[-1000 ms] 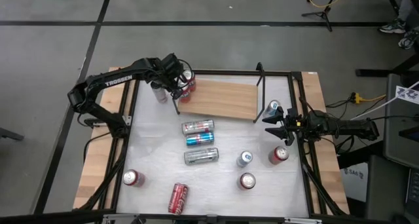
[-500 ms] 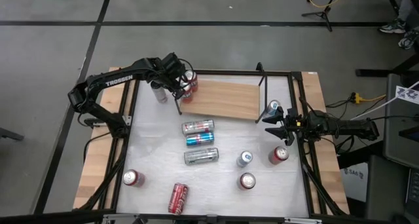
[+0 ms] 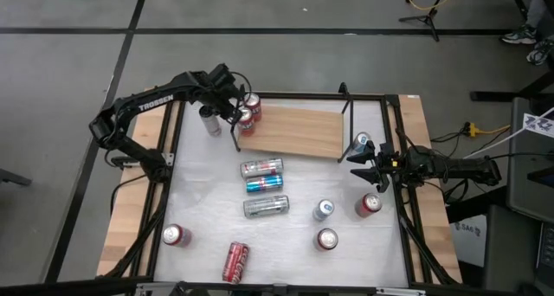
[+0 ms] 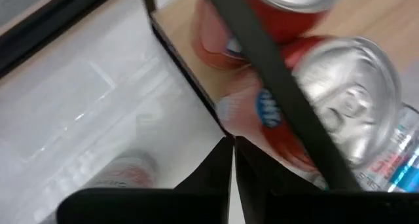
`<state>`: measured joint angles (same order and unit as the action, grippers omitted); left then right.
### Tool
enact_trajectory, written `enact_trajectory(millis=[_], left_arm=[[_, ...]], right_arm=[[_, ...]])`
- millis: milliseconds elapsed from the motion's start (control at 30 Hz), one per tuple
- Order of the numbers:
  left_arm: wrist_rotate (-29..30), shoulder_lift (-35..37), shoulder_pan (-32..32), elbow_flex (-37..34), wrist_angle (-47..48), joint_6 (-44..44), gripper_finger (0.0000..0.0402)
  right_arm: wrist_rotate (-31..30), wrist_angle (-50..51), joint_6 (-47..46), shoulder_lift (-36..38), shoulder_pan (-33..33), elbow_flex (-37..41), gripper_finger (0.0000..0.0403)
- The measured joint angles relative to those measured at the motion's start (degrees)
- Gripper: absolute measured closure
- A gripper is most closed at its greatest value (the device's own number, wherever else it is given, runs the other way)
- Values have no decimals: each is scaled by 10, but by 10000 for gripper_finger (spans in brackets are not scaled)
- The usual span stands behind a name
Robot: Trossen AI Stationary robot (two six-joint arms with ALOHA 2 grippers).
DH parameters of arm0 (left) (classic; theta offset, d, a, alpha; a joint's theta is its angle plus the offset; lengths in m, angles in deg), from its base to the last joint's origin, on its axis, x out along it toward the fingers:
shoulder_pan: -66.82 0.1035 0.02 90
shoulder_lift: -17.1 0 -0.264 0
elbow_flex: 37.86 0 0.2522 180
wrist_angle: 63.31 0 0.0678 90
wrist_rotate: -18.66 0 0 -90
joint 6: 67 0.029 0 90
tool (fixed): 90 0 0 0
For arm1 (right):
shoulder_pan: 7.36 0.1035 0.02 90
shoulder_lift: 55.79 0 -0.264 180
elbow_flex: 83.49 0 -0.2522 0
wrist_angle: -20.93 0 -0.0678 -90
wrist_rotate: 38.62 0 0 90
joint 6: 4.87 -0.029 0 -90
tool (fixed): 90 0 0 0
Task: Place canned beverage on shelf
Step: Adjust the red soda cans on the shelf
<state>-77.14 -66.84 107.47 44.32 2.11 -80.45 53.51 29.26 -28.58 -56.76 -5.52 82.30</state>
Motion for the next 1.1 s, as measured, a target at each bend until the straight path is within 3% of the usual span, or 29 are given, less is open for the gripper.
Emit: enact_trajectory(millis=[167, 600, 933, 1100], left_arm=[[-41, 0, 14, 0, 0, -14, 390], [-82, 0, 15, 0, -14, -27, 401], [-92, 0, 15, 0, -14, -25, 401], [-61, 1, 15, 0, -12, -24, 401]], right_arm=[[0, 0, 0, 0, 0, 0, 164], [0, 0, 0, 0, 0, 0, 164], [0, 0, 0, 0, 0, 0, 164], [0, 0, 0, 0, 0, 0, 164]])
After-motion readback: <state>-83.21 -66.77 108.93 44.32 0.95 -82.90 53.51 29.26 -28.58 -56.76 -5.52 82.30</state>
